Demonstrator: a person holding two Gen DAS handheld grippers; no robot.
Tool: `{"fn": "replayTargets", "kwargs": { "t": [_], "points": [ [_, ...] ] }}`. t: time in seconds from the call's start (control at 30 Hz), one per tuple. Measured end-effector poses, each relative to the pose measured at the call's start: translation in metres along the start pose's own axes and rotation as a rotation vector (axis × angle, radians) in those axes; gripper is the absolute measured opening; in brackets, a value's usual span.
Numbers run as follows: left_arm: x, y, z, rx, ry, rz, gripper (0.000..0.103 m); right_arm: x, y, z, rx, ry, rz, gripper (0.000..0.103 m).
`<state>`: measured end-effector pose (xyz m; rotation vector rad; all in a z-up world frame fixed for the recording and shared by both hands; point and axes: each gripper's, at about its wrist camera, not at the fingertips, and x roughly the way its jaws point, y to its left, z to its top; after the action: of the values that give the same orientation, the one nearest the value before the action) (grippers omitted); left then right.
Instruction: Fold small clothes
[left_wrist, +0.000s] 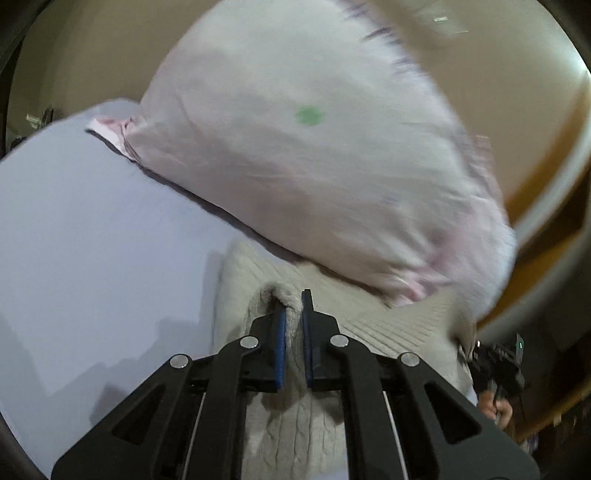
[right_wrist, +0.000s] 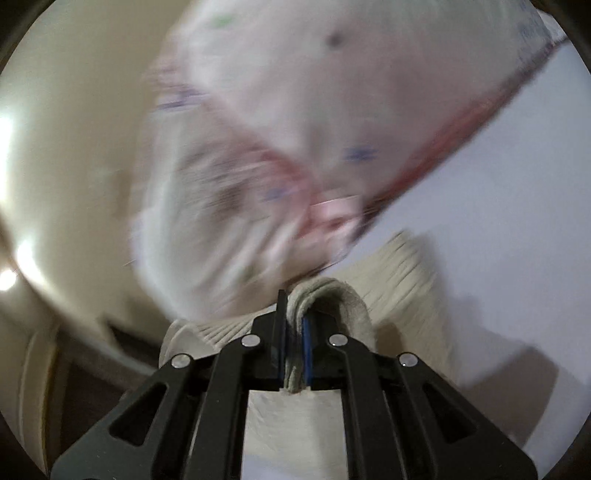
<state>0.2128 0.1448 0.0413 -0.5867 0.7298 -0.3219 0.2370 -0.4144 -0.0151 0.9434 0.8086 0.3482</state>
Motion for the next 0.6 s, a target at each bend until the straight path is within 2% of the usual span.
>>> {"fn": "replayTargets", "kwargs": {
  "t": [0.1, 0.2, 0.27, 0.33, 0.37, 0.4, 0.43, 0.47, 0.5, 0.6],
  "points": [
    [0.037, 0.015, 0.010, -0.061, 0.042, 0.025, 0.007, 0.026, -0.012, 0.008, 0.047, 0.020, -0.024, 0.007],
    [0.040, 0.032, 0.008, -0.140, 0.045, -0.025, 0.007, 0.035, -0.010, 0.015, 0.030, 0.017, -0.043, 0.011],
    [0.036, 0.039, 0.008, -0.196, 0.055, -0.070, 0.008, 0.039, -0.009, 0.020, 0.035, 0.016, -0.046, 0.034],
    [0.026, 0.047, 0.010, -0.258, 0.061, -0.114, 0.019, 0.042, -0.002, 0.024, 0.026, -0.019, -0.041, 0.075],
    [0.020, 0.049, 0.012, -0.265, 0.046, -0.117, 0.037, 0.037, 0.001, 0.026, 0.010, -0.063, -0.063, 0.083],
    [0.010, 0.048, 0.014, -0.262, 0.008, -0.108, 0.070, 0.027, 0.006, 0.024, -0.022, -0.116, -0.086, 0.092],
    [-0.006, 0.048, 0.015, -0.249, -0.049, -0.092, 0.085, 0.023, 0.008, 0.023, -0.038, -0.125, -0.087, 0.093],
    [-0.021, 0.049, 0.015, -0.234, -0.092, -0.094, 0.091, 0.019, 0.009, 0.021, -0.052, -0.120, -0.081, 0.093],
    [-0.031, 0.048, 0.014, -0.213, -0.096, -0.108, 0.091, 0.016, 0.011, 0.018, -0.068, -0.106, -0.073, 0.093],
    [-0.041, 0.043, 0.004, -0.151, -0.030, -0.090, 0.091, 0.008, 0.013, 0.008, -0.111, -0.064, -0.073, 0.094]
  ]
}}
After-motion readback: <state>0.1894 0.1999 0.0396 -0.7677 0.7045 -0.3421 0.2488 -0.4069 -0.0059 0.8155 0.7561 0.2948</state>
